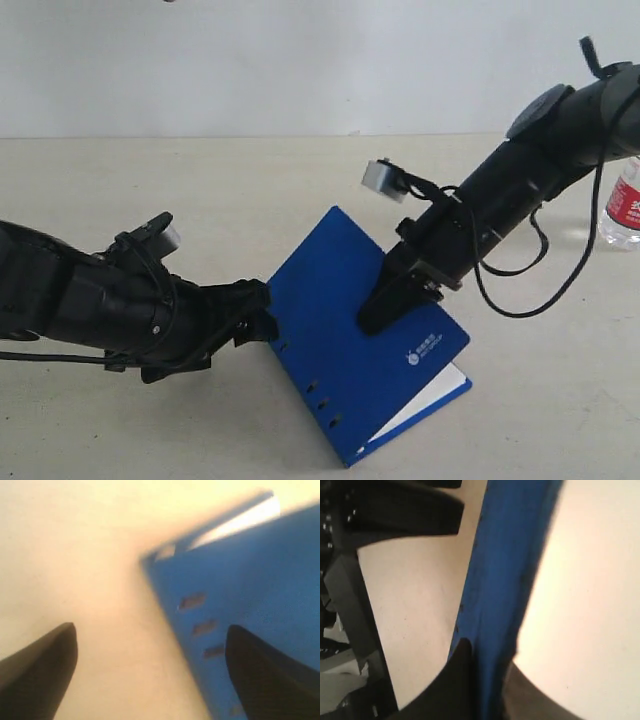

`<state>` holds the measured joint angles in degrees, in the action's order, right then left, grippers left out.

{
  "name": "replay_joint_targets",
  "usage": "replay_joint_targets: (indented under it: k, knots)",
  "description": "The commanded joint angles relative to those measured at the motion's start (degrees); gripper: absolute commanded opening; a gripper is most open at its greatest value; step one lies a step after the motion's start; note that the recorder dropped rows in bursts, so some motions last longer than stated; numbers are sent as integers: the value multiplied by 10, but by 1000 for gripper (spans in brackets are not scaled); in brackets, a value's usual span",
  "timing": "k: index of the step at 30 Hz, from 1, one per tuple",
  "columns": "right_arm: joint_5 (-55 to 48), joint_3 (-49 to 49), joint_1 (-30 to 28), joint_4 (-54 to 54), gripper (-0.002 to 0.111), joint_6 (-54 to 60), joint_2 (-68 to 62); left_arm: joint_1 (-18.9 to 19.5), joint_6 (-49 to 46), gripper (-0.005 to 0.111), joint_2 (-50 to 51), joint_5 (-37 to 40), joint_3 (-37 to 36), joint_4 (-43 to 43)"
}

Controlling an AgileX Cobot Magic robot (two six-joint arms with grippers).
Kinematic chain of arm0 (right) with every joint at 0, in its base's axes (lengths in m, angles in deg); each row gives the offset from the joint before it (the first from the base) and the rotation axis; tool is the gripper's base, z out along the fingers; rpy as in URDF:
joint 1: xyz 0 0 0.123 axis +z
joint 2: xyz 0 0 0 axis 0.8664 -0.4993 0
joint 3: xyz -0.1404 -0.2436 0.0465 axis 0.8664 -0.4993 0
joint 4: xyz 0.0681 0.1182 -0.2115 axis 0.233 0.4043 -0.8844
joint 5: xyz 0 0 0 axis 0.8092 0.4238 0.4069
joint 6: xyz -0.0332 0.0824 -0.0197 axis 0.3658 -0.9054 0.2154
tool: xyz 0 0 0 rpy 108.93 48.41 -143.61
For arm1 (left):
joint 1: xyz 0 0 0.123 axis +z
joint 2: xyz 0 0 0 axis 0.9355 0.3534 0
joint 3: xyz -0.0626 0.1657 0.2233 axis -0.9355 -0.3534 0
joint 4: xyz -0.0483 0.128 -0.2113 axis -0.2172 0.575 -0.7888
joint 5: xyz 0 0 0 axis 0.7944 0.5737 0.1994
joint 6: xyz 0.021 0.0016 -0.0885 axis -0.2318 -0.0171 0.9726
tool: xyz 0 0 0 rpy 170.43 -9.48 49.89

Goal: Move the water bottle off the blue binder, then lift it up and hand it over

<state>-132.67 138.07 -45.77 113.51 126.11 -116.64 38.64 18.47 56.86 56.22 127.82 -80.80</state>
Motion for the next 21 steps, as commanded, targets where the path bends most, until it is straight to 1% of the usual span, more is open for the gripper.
replay_joint_targets:
  k: [1, 4, 6, 9, 15, 18, 21]
  knots:
    - [8, 0, -17, -19, 0, 25, 42, 1, -53, 76, -3, 11, 18, -2]
    - [8, 0, -17, -18, 0, 15, 68, 1, -87, 75, -3, 17, 43, -2]
    - [8, 0, -17, -3, 0, 22, 84, 1, -108, 72, -3, 28, 64, -2]
    - [8, 0, -17, -5, 0, 25, 103, 1, -125, 61, -3, 39, 98, -2]
    - [8, 0, -17, -6, 0, 32, 112, 1, -125, 34, 9, 46, 143, -2]
    - [8, 0, -17, -6, 0, 32, 112, 1, -123, 25, 32, 70, 159, -2]
    - [8, 0, -17, -8, 0, 32, 112, 1, -123, 20, 67, 94, 175, -2]
